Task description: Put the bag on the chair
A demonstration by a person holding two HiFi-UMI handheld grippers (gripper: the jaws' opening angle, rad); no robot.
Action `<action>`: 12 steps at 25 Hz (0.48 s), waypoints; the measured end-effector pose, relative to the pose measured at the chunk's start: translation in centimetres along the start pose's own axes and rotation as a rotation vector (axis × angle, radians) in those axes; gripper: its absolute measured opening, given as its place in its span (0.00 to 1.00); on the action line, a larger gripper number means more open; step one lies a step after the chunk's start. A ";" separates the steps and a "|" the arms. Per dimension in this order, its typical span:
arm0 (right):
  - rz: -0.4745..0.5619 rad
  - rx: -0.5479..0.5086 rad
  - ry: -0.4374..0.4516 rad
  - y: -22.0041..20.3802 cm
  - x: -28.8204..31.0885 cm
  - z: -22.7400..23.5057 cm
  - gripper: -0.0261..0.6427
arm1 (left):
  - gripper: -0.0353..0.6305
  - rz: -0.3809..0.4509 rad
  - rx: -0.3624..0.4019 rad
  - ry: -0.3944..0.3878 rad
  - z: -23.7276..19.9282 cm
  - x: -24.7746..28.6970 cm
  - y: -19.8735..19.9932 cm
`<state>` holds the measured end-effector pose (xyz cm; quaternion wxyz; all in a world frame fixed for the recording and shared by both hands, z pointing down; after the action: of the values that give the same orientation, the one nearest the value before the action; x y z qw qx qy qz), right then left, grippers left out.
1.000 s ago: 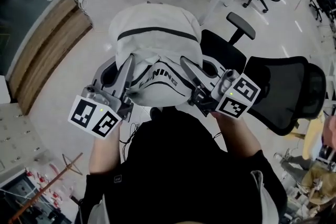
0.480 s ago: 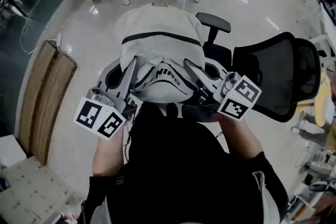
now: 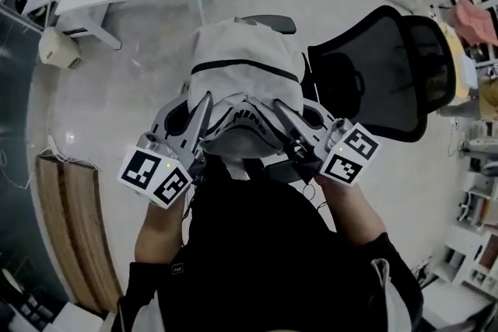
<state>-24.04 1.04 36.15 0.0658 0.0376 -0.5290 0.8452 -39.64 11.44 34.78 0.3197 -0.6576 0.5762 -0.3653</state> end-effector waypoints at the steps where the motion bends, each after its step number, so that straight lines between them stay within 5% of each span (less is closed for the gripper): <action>1: 0.005 0.012 -0.037 -0.1 0.3 0.7 0.09 | 0.09 -0.020 0.005 -0.030 -0.7 1.1 0.2; 7: 0.062 0.081 -0.250 -1.2 -1.1 3.1 0.09 | 0.09 -0.144 0.033 -0.213 -1.7 6.7 0.0; 12: 0.089 0.133 -0.341 -2.9 -4.5 5.4 0.09 | 0.08 -0.242 0.084 -0.292 0.0 12.1 -2.1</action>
<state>-19.14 -2.87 40.49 -0.0648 0.1613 -0.4764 0.8619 -37.73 -0.24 37.94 0.3807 -0.7541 0.4248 -0.3255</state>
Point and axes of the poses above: the fingertips, and each gripper's own axes: x forward along the fingers, z to its right, y out of its top, the point moved 4 cm from there along -x, backward along the fingers, and after that the axes turned 8 degrees about -x, right-handed, at the moved point
